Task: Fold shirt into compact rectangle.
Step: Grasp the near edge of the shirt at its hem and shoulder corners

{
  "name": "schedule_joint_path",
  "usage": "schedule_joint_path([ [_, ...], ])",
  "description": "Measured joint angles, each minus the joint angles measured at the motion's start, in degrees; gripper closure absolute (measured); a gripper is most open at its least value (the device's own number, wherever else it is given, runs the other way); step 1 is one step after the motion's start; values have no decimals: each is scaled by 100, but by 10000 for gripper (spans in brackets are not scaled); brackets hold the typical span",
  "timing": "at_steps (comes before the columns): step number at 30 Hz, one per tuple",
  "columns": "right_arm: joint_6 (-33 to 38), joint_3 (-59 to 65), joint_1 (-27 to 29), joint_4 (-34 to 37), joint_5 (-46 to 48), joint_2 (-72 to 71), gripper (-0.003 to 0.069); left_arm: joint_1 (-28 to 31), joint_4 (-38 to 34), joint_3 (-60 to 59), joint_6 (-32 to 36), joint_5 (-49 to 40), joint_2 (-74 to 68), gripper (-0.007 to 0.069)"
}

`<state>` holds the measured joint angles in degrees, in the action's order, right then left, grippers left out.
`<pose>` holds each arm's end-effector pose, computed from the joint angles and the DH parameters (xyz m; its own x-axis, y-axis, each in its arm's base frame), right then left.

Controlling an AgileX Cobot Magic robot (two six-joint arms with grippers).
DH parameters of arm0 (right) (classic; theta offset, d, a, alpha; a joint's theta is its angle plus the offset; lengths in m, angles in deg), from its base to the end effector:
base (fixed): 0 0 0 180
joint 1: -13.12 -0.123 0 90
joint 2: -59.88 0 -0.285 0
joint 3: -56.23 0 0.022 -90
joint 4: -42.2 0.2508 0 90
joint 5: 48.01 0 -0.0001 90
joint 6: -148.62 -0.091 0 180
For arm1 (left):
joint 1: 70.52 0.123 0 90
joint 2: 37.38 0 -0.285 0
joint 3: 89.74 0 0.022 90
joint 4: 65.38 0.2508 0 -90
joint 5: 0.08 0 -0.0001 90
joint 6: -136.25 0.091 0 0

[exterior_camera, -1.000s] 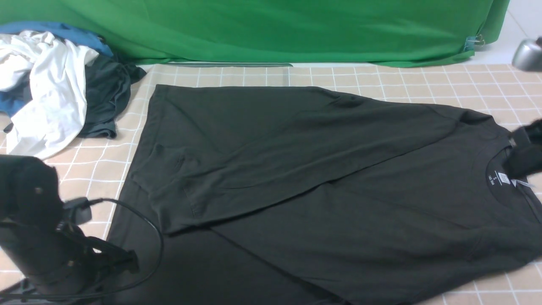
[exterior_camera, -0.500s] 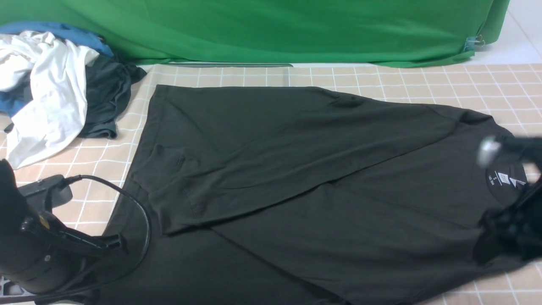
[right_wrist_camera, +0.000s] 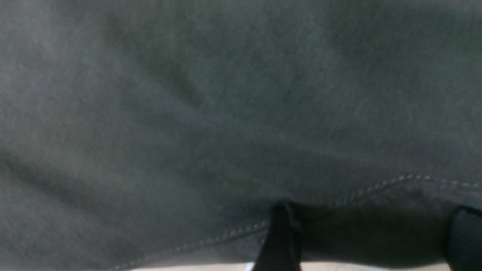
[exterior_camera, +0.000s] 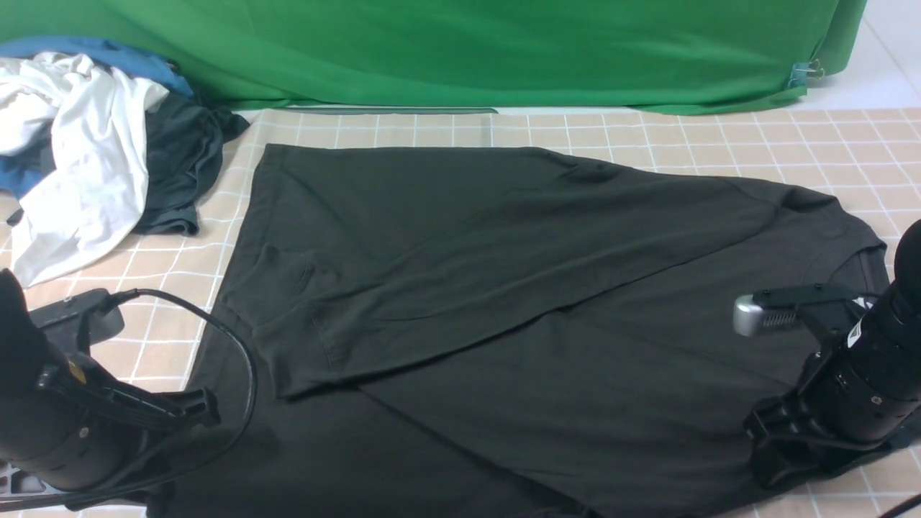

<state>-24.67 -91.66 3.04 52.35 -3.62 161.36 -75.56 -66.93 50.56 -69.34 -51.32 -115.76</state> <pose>0.2514 0.0561 0.1551 -0.9854 -0.1650 -0.0419 -0.1689 0.9778 0.1236 0.1901 -0.0187 0.2141 -0.9166 -0.3679 -0.1567 -0.3556 0.9291 -0.1015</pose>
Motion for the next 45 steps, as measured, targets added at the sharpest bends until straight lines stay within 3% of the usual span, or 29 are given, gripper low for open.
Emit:
schedule_joint_path([
  [2,71,-11,0,-115,5,38,215,0,0,0,0,0,0,594],
  [5,179,-30,6,-373,-41,59,512,0,-37,0,0,20,0,594],
  [8,258,-113,6,-372,82,61,599,0,-121,36,0,33,0,594],
  [11,325,-251,6,-376,425,-107,619,0,-146,247,0,-138,0,594],
  [20,386,-825,60,-545,925,-1100,620,0,-185,1183,-129,-406,11,594],
  [26,1071,-824,54,-472,1265,-1131,605,0,-209,1460,-179,-495,11,594],
  [30,1673,-326,-2,-450,850,-960,428,0,-198,1460,-202,-500,6,594],
  [31,1686,-276,-2,-443,779,-949,417,0,-198,1460,-202,-500,6,594],
  [34,1757,73,-2,-445,197,-707,223,0,-177,1460,-173,-469,-43,594],
  [39,1757,217,-146,-464,-297,-245,147,0,-182,1460,-34,-452,-175,594],
  [45,1747,141,-444,-829,-387,20,162,0,-182,1460,-3,-368,-270,594],
])
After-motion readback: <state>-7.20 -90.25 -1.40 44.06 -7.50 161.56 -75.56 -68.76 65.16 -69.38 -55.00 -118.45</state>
